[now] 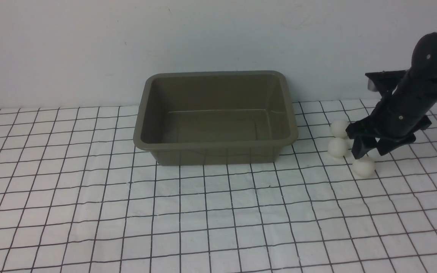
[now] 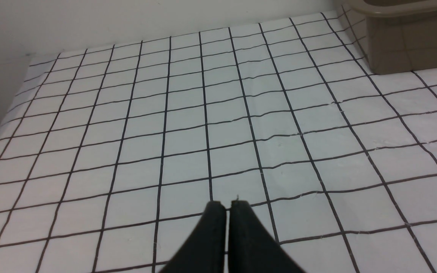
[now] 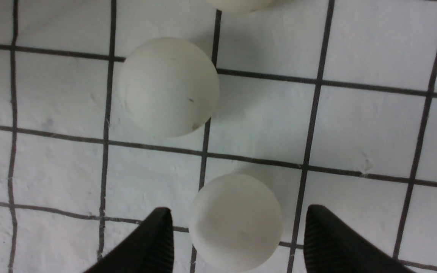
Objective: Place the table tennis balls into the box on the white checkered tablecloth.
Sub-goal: 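Reach for and grasp a ping pong ball on the table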
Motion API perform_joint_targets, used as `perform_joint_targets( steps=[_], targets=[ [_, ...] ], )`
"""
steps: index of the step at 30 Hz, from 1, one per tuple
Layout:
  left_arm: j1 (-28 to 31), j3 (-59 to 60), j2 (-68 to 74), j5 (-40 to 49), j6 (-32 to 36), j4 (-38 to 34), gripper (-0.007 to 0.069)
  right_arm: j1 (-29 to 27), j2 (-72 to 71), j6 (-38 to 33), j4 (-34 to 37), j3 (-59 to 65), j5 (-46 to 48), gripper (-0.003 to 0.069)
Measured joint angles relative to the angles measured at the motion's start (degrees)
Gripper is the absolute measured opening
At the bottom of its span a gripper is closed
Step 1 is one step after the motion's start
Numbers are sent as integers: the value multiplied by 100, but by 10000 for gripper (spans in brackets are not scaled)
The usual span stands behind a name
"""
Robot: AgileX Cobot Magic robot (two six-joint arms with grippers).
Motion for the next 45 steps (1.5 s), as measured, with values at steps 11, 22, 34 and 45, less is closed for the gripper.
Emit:
perform_joint_targets(
  steps=[11,22,34,45],
  targets=[
    [0,0,0,0,0,0,-4,0,164,0,11,0,-38,420],
    [0,0,0,0,0,0,-4,0,432,0,27,-4,-76,420],
    [0,0,0,0,0,0,-4,0,490,-239,134,-11,69,362],
    [0,0,0,0,0,0,-4,220,-59,-165,329,-1440,1060,362]
  ],
)
